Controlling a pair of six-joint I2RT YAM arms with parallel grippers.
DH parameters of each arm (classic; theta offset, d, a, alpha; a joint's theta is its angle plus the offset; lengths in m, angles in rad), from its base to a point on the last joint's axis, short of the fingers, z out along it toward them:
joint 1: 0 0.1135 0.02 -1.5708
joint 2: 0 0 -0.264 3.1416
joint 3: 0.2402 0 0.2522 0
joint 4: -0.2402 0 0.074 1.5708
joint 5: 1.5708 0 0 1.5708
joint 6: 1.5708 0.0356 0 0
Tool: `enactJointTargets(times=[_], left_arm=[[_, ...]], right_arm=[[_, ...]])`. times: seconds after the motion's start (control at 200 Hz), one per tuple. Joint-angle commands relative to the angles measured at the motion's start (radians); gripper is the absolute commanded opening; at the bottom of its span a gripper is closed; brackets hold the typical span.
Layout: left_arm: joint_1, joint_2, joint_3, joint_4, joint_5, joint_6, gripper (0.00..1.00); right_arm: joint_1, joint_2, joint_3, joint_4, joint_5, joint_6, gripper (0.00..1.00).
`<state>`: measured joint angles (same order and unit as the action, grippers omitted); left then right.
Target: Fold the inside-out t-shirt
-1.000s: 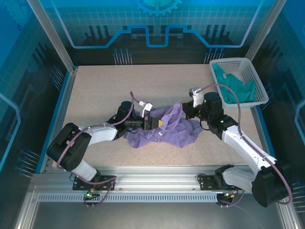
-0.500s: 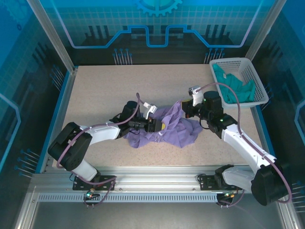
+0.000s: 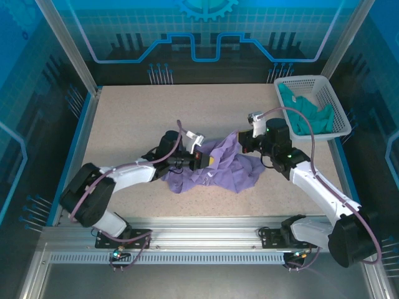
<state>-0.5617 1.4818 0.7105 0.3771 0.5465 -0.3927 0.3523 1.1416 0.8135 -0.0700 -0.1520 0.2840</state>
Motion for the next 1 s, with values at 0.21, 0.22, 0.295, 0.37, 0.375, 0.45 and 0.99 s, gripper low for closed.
enactJointTargets(times=[0.21,0.22,0.295,0.37,0.375,0.45,0.99], left_arm=[[0.065,-0.513,-0.015,-0.423,-0.655,0.062,0.0],[0.067,-0.523,-0.011,-0.432,-0.67,0.068,0.0],[0.09,-0.578,0.005,-0.48,-0.755,0.096,0.0],[0.108,-0.617,0.009,-0.492,-0.816,0.106,0.0],[0.109,-0.619,0.009,-0.492,-0.82,0.106,0.0],[0.118,-0.649,-0.001,-0.483,-0.866,0.093,0.0],[0.133,-0.669,0.012,-0.477,-0.831,0.051,0.0]], right_arm=[[0.27,0.125,0.206,-0.08,0.096,0.014,0.21],[0.275,0.126,0.211,-0.094,0.108,0.005,0.23],[0.278,0.111,0.211,-0.182,0.181,-0.019,0.37],[0.254,0.063,0.164,-0.259,0.279,-0.022,0.47],[0.253,0.058,0.161,-0.264,0.285,-0.022,0.48],[0.23,0.031,0.122,-0.347,0.379,-0.016,0.54],[0.169,0.485,0.206,-0.374,0.465,-0.051,0.49]])
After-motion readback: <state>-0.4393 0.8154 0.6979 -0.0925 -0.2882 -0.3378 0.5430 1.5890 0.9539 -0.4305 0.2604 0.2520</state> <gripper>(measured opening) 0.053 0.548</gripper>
